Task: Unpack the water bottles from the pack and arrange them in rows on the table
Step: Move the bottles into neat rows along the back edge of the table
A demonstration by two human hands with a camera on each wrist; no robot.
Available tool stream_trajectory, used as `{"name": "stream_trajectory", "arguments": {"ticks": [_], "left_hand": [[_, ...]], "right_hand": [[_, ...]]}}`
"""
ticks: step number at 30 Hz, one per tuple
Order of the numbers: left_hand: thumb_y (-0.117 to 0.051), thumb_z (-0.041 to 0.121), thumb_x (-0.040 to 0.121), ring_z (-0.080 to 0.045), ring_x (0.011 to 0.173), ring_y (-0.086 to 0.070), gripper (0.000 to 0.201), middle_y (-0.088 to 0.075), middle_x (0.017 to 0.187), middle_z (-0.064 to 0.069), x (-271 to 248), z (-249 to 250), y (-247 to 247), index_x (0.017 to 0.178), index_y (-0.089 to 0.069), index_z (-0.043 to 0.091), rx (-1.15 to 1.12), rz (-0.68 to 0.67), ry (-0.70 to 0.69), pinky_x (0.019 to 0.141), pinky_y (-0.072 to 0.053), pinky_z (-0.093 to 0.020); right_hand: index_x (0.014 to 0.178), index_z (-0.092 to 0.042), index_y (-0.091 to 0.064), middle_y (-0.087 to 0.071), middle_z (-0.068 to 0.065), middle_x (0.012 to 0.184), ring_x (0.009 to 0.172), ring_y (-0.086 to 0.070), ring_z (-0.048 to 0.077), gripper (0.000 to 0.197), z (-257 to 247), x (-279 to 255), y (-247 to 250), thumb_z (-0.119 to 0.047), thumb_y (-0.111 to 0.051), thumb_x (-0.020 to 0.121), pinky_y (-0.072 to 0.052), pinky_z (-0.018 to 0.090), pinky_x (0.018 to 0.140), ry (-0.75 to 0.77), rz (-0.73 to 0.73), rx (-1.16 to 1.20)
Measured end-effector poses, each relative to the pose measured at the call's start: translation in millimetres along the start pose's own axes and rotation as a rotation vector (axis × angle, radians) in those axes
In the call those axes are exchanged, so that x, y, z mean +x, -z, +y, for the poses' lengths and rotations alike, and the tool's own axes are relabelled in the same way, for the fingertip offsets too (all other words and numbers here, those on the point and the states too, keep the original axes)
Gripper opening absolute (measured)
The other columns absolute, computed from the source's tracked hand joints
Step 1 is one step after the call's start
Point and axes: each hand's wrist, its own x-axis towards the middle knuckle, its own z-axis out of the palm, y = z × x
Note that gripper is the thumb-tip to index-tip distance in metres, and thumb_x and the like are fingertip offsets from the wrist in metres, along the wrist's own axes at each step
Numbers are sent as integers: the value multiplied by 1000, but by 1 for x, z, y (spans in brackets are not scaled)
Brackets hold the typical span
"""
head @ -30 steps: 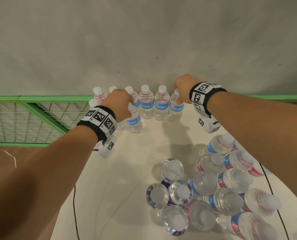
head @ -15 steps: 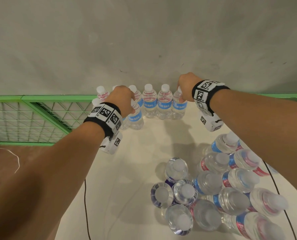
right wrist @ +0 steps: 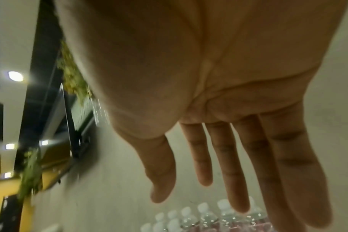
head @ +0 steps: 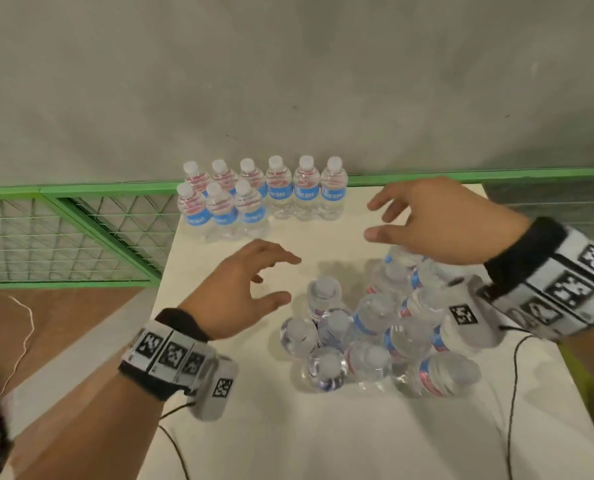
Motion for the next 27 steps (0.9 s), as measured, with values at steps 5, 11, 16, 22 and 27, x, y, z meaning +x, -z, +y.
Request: {"name": "stream_trajectory", "arguments": {"ticks": [5, 11, 16, 22, 27], "left_hand": [[-65, 5, 82, 4, 133, -37, 71, -39, 143, 26, -37, 21, -55, 139, -42, 41, -205, -25, 62, 104, -42, -28], [-50, 7, 79, -5, 129, -46, 61, -53, 135, 19, -57, 18, -93, 131, -48, 39, -418, 60, 253, 108, -42, -43], [-61, 9, 90, -7, 116, -55, 40, -62, 122, 17, -63, 19, -102, 117, -59, 38, -343, 173, 323, 102, -44, -30], [-71, 21, 86, -6, 108, -61, 34, -67, 115, 20, -83, 13, -102, 113, -64, 41, -392, 253, 372, 91, -45, -22], [-73, 24, 85, -6, 99, -67, 29, -70, 107, 18, -102, -13, -78, 105, -67, 43, -442, 276, 425, 89, -54, -31]], "right_hand": [[118, -42, -58, -62, -19, 107, 76, -55, -6, 46, 9, -94, -50, -58, -68, 76, -45, 21, 77, -11, -7, 152], [136, -36, -46, -49, -13, 134, 115, -55, 12, 58, 14, -133, -136, -18, -67, 85, -43, 21, 96, 72, 13, 210], [139, -25, -47, -49, -6, 134, 110, -56, 16, 51, 18, -129, -164, -20, -63, 91, -40, 18, 90, 64, 90, 193], [125, -21, -60, -60, 0, 125, 111, -59, 19, 39, 11, -138, -179, -12, -66, 88, -48, 33, 97, -46, 211, 366], [123, -25, -61, -66, -5, 114, 99, -62, 15, 35, -3, -160, -144, -16, -64, 90, -50, 30, 86, -108, 275, 296]]}}
